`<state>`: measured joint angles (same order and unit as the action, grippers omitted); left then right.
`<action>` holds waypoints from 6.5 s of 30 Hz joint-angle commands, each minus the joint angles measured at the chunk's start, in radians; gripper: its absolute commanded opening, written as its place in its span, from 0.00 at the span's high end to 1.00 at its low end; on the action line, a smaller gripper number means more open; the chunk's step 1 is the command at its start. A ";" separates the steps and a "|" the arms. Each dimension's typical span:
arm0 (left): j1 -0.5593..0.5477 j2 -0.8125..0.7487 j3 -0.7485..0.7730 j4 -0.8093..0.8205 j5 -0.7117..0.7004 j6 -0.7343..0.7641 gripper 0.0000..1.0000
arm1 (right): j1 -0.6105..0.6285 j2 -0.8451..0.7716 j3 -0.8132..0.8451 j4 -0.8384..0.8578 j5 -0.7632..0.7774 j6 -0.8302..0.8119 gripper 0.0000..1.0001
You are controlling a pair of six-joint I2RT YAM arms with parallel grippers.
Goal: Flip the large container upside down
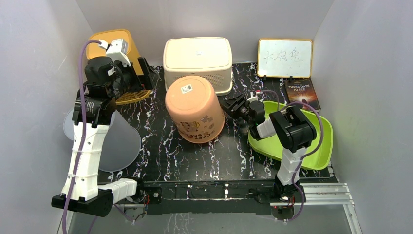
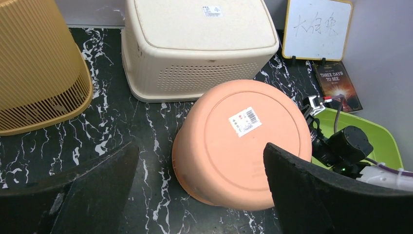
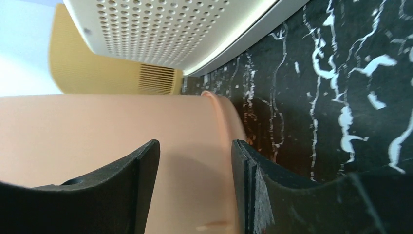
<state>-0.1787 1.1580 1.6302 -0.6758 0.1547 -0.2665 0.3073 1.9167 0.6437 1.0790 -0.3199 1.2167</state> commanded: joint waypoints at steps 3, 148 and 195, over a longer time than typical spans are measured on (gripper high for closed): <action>-0.002 0.008 -0.009 0.029 0.021 -0.005 0.02 | 0.009 -0.154 0.099 -0.351 0.121 -0.312 0.47; -0.002 -0.042 0.081 -0.075 0.081 0.003 0.02 | 0.302 -1.373 -0.435 -0.761 0.512 0.418 1.00; -0.002 -0.035 -0.101 0.002 0.031 0.036 0.02 | 0.304 -0.604 0.518 -1.404 0.901 -0.785 0.02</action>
<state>-0.1787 1.1378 1.5200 -0.6853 0.2188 -0.2523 0.6067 1.2064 0.9985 -0.3317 0.6346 0.6804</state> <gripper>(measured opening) 0.983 0.897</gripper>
